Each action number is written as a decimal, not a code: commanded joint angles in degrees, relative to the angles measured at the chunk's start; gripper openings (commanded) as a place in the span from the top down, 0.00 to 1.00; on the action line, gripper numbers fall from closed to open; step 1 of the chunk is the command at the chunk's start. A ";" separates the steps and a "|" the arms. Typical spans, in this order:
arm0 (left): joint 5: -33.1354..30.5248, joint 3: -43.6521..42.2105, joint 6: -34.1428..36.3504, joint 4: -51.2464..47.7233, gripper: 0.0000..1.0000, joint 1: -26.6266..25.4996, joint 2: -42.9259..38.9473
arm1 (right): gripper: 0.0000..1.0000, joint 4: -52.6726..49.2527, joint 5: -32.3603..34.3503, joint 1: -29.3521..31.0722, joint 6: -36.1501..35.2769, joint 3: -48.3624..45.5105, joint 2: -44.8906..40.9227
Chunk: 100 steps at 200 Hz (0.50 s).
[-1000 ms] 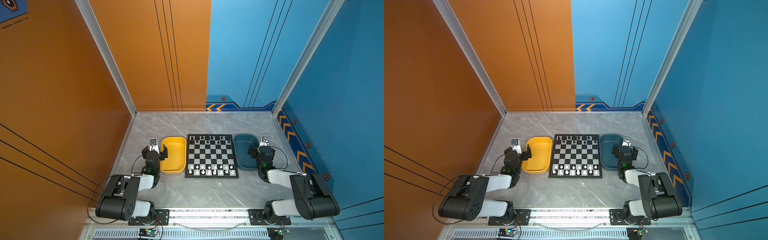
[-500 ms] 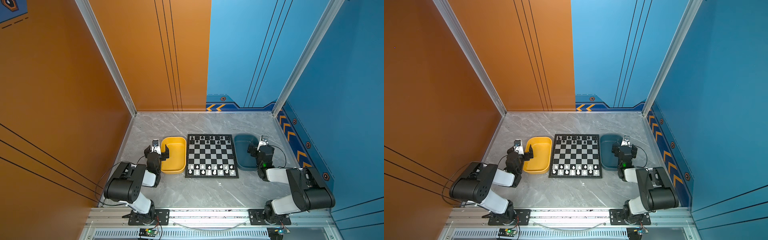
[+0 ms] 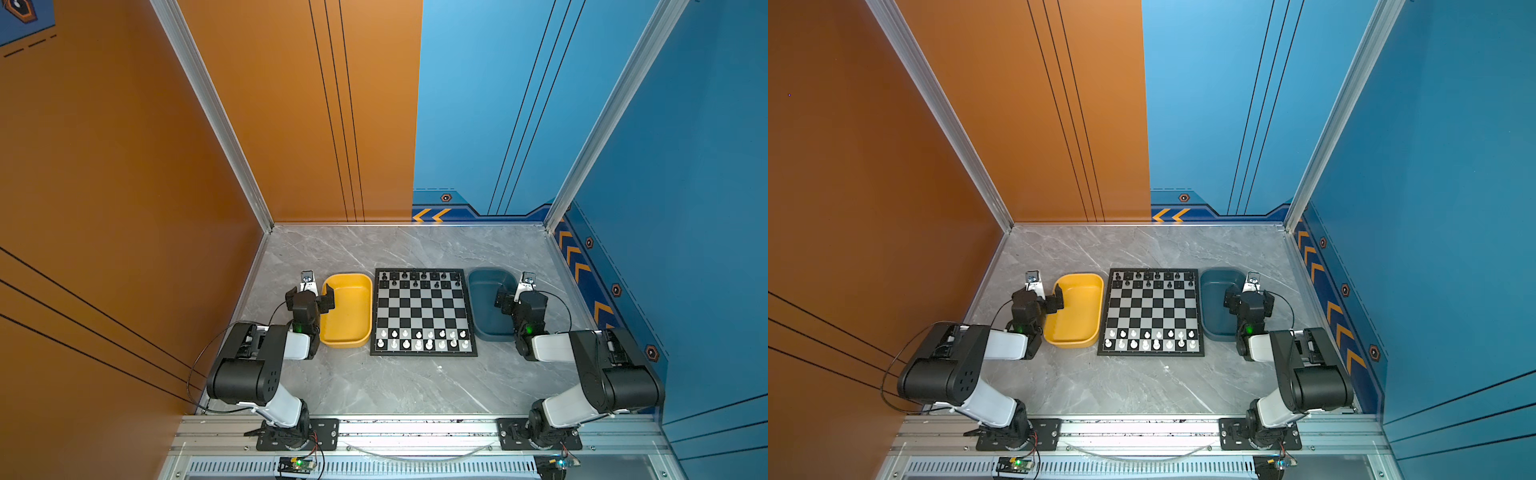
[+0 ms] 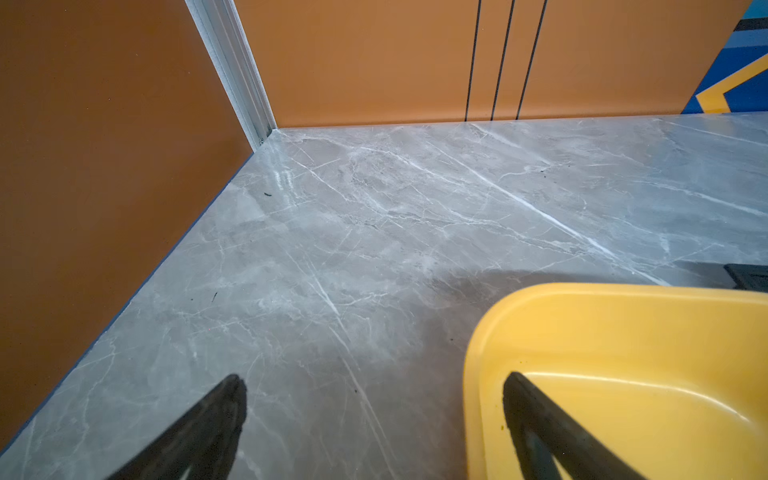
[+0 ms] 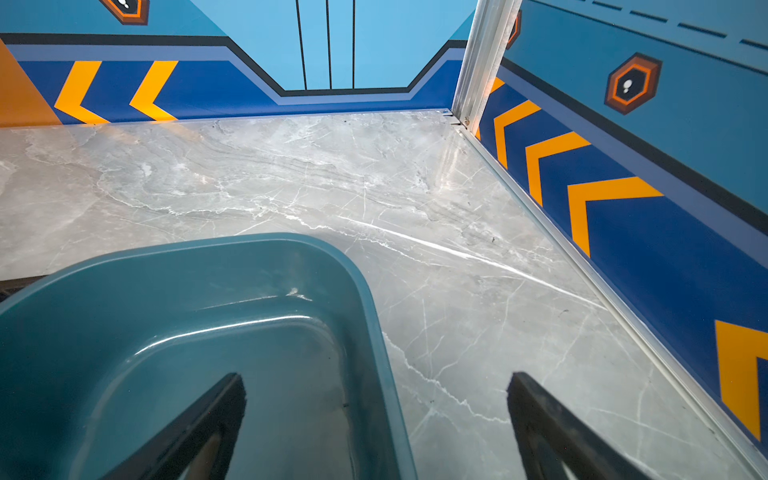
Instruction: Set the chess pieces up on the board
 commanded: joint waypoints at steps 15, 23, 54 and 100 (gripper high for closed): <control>0.09 0.36 -0.59 -2.19 0.02 0.08 -0.83 | 0.00 0.19 -1.38 -0.63 0.96 0.89 0.12; 0.06 0.41 -0.54 -2.20 0.02 0.08 -0.83 | 0.00 0.21 -1.44 -0.63 0.97 0.89 0.12; 0.06 0.45 -0.59 -2.19 0.02 0.08 -0.83 | 0.00 0.19 -1.44 -0.63 0.93 0.91 0.12; 0.00 0.44 -0.53 -2.20 0.02 0.08 -0.83 | 0.00 -0.27 -2.31 -1.07 1.13 1.18 0.13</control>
